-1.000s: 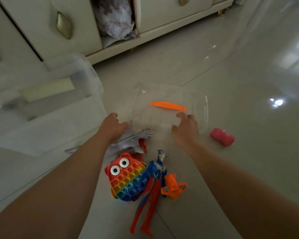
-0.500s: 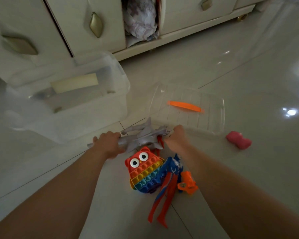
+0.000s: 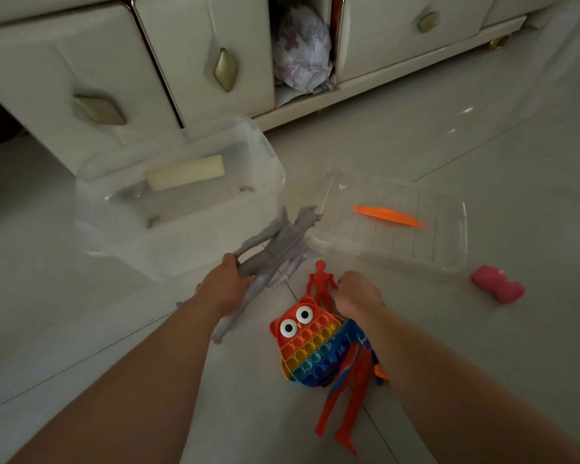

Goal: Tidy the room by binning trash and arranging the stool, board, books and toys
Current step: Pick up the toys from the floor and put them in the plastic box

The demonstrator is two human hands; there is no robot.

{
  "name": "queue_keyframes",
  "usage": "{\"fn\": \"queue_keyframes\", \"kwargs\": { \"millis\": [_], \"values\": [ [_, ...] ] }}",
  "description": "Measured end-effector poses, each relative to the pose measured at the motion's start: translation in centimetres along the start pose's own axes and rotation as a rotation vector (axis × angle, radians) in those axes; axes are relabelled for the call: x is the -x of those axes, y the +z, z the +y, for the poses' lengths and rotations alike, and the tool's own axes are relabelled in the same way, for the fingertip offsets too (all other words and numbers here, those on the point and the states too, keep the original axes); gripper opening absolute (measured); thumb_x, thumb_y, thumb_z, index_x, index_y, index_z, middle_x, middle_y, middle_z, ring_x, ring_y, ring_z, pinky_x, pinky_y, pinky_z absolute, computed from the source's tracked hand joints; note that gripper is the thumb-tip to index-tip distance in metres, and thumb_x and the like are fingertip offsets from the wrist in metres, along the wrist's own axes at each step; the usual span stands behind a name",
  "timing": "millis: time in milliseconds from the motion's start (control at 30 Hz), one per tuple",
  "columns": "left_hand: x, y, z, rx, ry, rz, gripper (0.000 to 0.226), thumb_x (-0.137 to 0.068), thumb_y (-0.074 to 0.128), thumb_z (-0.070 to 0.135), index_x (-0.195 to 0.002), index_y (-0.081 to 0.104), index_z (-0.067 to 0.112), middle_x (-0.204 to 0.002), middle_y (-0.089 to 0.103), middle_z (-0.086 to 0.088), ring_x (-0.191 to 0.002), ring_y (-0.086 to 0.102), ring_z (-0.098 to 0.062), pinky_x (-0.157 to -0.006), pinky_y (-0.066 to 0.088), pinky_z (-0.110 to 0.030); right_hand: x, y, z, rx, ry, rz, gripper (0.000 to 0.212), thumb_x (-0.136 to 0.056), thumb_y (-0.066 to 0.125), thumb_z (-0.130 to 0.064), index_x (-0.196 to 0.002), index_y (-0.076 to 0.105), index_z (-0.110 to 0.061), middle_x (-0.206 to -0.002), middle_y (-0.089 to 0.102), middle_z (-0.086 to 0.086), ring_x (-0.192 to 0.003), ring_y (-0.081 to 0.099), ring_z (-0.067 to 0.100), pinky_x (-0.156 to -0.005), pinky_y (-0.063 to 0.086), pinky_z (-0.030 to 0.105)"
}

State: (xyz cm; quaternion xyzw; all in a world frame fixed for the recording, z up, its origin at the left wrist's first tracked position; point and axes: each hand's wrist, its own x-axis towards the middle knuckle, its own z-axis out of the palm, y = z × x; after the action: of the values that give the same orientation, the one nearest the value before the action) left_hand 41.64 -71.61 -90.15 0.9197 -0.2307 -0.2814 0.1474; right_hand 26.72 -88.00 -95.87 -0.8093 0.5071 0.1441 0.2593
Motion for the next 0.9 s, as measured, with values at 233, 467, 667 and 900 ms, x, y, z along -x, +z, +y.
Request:
{"fn": "queue_keyframes", "kwargs": {
  "millis": [233,467,667,900],
  "values": [
    [2.3,-1.2,-1.6,-0.072,-0.024,0.005,0.021,-0.090,0.042,0.035,-0.106,0.030,0.032,-0.112,0.058,-0.003,-0.111,0.056,-0.035,-0.096,0.041,-0.057,0.9,0.1,-0.4,0.164,-0.081,-0.019,0.019,-0.098,0.039,-0.032,-0.100,0.052,-0.019,-0.099,0.060,-0.001,-0.099,0.056,0.020,-0.094,0.033,0.042],
    [4.0,-1.8,-3.3,-0.065,-0.038,0.039,0.031,-0.097,0.046,0.025,-0.122,0.037,0.009,-0.118,0.059,-0.013,-0.111,0.056,-0.032,-0.094,0.043,-0.044,2.4,0.7,-3.6,-0.026,-0.159,0.091,0.031,-0.097,0.046,-0.030,-0.122,0.041,-0.013,-0.116,0.055,0.008,-0.107,0.056,0.027,-0.094,0.039,0.041],
    [3.2,-1.6,-4.6,-0.138,-0.012,0.007,0.028,-0.097,0.043,0.025,-0.121,0.037,0.011,-0.116,0.059,-0.011,-0.108,0.057,-0.032,-0.094,0.043,-0.044,1.2,1.5,-3.8,-0.047,-0.085,-0.052,0.031,-0.093,0.054,-0.032,-0.112,0.050,-0.008,-0.098,0.057,0.007,-0.086,0.062,0.021,-0.078,0.053,0.033],
    [3.0,-2.5,-4.7,-0.079,0.071,0.005,0.027,-0.097,0.043,0.026,-0.119,0.039,0.009,-0.113,0.060,-0.014,-0.103,0.058,-0.032,-0.092,0.045,-0.047,1.5,-0.1,-4.2,-0.183,-0.029,0.042,0.026,-0.096,0.050,-0.030,-0.094,0.061,-0.006,-0.077,0.061,0.002,-0.070,0.060,0.017,-0.059,0.043,0.027]
  ]
}}
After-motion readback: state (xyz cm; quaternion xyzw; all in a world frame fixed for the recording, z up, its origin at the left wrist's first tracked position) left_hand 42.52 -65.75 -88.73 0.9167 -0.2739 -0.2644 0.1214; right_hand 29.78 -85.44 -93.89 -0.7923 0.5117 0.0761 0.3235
